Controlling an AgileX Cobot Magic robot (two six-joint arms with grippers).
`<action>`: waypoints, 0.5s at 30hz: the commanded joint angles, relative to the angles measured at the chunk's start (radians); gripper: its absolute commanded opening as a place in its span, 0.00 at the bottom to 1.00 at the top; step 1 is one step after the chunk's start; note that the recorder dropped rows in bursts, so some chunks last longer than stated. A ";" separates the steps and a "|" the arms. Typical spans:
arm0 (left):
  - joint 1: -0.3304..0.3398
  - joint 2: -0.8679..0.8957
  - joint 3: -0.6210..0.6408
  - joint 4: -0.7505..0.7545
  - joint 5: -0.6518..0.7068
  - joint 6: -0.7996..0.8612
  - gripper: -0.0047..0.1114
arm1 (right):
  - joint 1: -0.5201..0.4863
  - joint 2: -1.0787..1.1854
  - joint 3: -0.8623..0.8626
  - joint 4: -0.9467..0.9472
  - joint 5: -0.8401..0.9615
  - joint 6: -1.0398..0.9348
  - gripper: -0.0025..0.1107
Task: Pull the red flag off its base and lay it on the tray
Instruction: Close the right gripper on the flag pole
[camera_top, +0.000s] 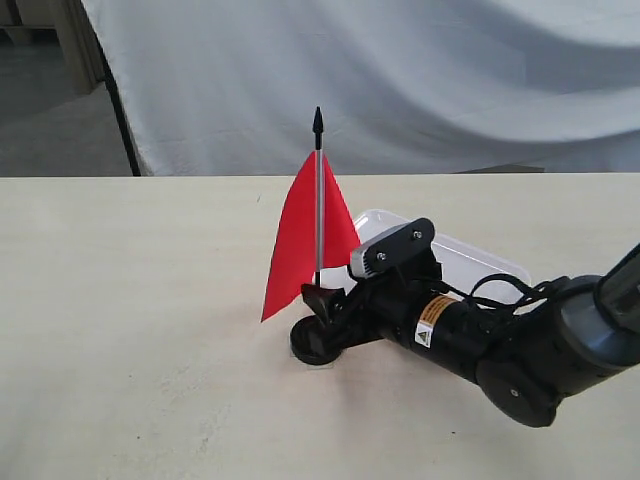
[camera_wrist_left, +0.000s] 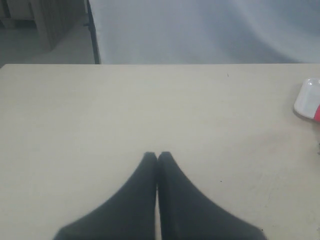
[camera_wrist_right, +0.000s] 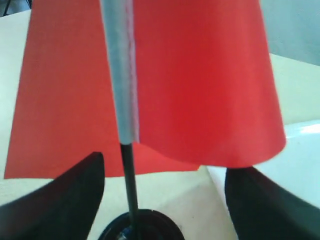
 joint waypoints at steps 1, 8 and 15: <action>-0.004 -0.001 0.002 0.000 -0.005 0.001 0.04 | 0.027 0.038 -0.050 -0.012 -0.024 0.011 0.59; -0.004 -0.001 0.002 0.000 -0.005 0.001 0.04 | 0.035 0.056 -0.074 0.014 -0.024 0.011 0.55; -0.004 -0.001 0.002 0.000 -0.005 0.001 0.04 | 0.035 0.034 -0.070 0.022 -0.033 0.055 0.02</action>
